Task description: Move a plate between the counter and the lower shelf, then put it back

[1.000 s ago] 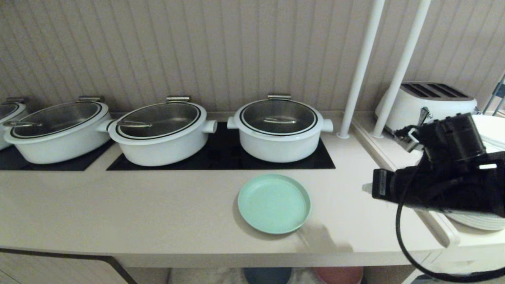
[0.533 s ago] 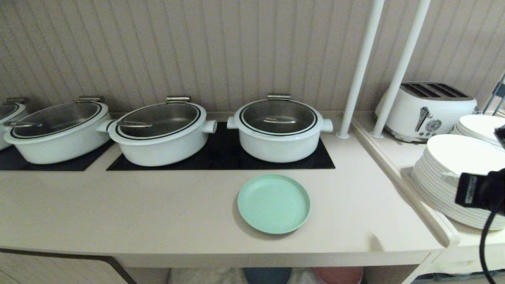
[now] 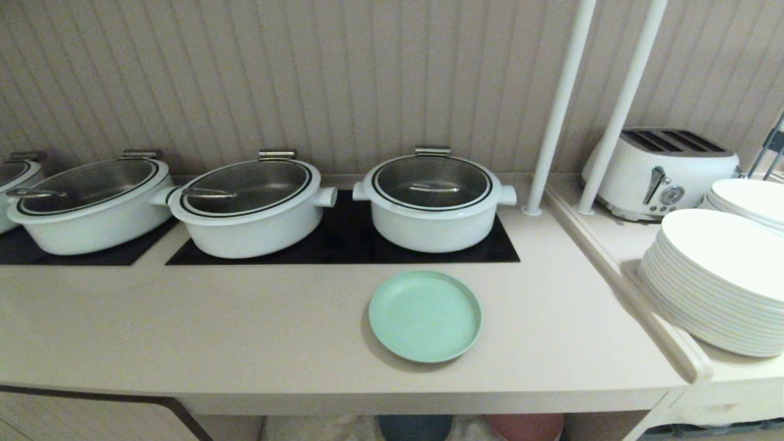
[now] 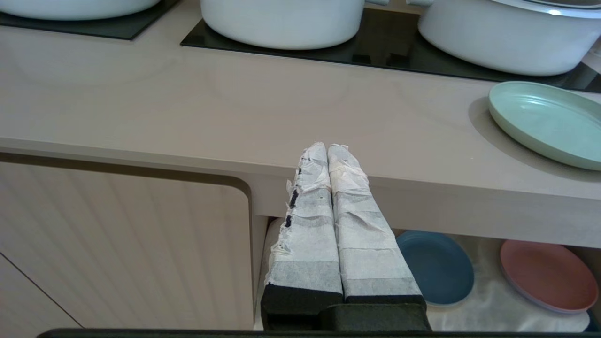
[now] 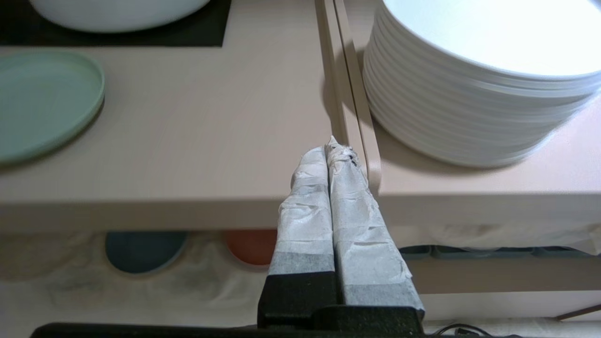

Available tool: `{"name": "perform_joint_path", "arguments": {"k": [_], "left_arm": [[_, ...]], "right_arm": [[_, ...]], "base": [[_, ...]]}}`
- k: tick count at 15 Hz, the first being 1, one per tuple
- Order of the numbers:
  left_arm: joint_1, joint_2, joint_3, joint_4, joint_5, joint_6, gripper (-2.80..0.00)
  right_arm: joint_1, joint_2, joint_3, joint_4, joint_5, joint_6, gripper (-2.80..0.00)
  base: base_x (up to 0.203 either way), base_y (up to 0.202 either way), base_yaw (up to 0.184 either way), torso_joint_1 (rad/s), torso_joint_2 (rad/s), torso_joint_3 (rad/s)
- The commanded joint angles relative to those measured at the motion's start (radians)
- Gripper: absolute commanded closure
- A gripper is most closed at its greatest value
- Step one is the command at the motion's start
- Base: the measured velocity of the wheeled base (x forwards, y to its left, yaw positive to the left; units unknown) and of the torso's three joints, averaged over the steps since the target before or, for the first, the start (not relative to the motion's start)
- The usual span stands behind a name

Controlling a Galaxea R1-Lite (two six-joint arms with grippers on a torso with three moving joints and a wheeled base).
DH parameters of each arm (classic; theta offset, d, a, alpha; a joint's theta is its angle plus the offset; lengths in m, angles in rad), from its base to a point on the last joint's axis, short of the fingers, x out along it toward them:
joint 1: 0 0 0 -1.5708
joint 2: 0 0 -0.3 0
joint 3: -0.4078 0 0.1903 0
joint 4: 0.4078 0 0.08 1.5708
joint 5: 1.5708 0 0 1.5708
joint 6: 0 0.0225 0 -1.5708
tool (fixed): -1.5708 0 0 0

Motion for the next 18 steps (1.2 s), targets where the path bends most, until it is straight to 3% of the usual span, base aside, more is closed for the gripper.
{"name": "perform_joint_path", "arguments": {"k": [1, 4, 8, 15, 18], "left_arm": [[0.0, 0.0, -0.001, 0.0, 0.001, -0.001, 0.0], [0.0, 0.0, -0.001, 0.0, 0.001, -0.001, 0.0], [0.0, 0.0, 0.0, 0.0, 0.001, -0.001, 0.0], [0.0, 0.0, 0.0, 0.0, 0.001, -0.001, 0.0], [0.0, 0.0, -0.001, 0.0, 0.001, -0.001, 0.0]], "right_arm": [[0.0, -0.277, 0.043, 0.096, 0.001, -0.007, 0.0], [0.01, -0.524, 0.075, 0.268, 0.003, -0.04, 0.0], [0.015, -0.567, 0.108, 0.336, 0.004, -0.004, 0.0], [0.015, -0.569, 0.126, 0.303, 0.0, 0.018, 0.0], [0.015, -0.568, 0.148, 0.073, 0.002, 0.034, 0.0]], "base": [[0.0, 0.0, 0.0, 0.0, 0.0, 0.0], [0.0, 0.0, 0.0, 0.0, 0.0, 0.0], [0.0, 0.0, 0.0, 0.0, 0.0, 0.0], [0.0, 0.0, 0.0, 0.0, 0.0, 0.0], [0.0, 0.0, 0.0, 0.0, 0.0, 0.0]]}}
